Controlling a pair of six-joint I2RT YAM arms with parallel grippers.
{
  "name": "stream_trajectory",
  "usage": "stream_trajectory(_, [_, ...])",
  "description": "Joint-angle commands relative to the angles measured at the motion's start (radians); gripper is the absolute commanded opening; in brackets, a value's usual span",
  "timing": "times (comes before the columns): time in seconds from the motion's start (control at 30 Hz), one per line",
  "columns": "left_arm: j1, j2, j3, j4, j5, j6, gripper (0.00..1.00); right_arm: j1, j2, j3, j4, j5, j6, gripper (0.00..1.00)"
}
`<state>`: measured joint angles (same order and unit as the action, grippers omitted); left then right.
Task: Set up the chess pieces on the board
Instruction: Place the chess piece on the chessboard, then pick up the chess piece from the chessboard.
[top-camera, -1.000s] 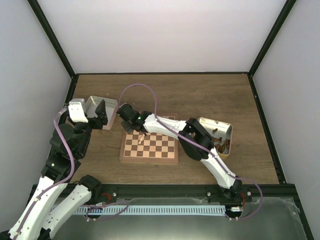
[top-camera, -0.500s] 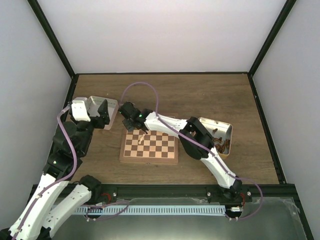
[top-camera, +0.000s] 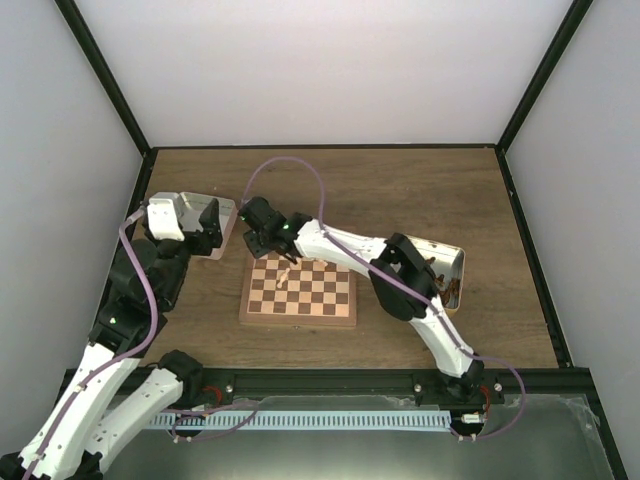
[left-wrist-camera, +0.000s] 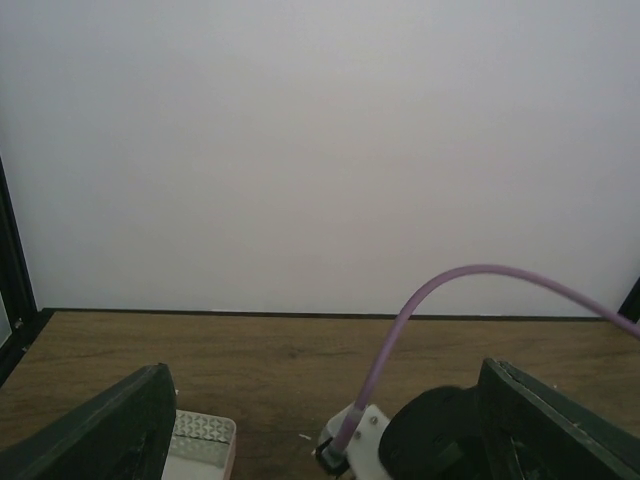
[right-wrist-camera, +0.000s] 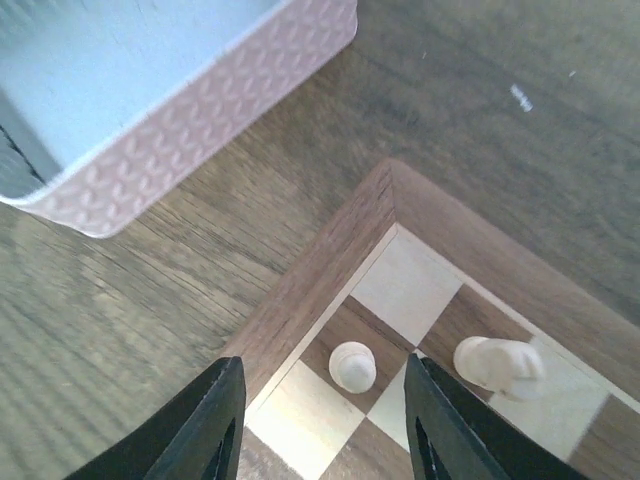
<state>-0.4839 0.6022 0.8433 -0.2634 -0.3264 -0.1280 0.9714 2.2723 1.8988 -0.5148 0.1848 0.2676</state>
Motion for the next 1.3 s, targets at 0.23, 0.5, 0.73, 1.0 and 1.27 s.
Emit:
stream_trajectory(0.23, [0.003, 0.006, 0.01, -0.028, 0.065, -0.089, 0.84, -0.039, -0.32, -0.259, -0.006, -0.009, 0.254, 0.46])
stream_trajectory(0.5, [0.003, 0.09, -0.09, -0.126, 0.339, -0.24, 0.79, -0.055, -0.44, -0.5, 0.045, -0.184, 0.367, 0.43])
stream_trajectory(0.73, [-0.003, 0.317, -0.158, -0.176, 0.606, -0.311, 0.61, -0.112, -0.601, -0.745, 0.212, -0.183, 0.518, 0.38])
stream_trajectory(1.0, [-0.075, 0.619, -0.103, -0.22, 0.561, -0.289, 0.54, -0.137, -0.686, -0.829, 0.275, -0.195, 0.537, 0.38])
stream_trajectory(1.27, [-0.17, 0.829, 0.018, -0.324, 0.376, -0.223, 0.43, -0.159, -0.712, -0.881, 0.309, -0.22, 0.539, 0.38])
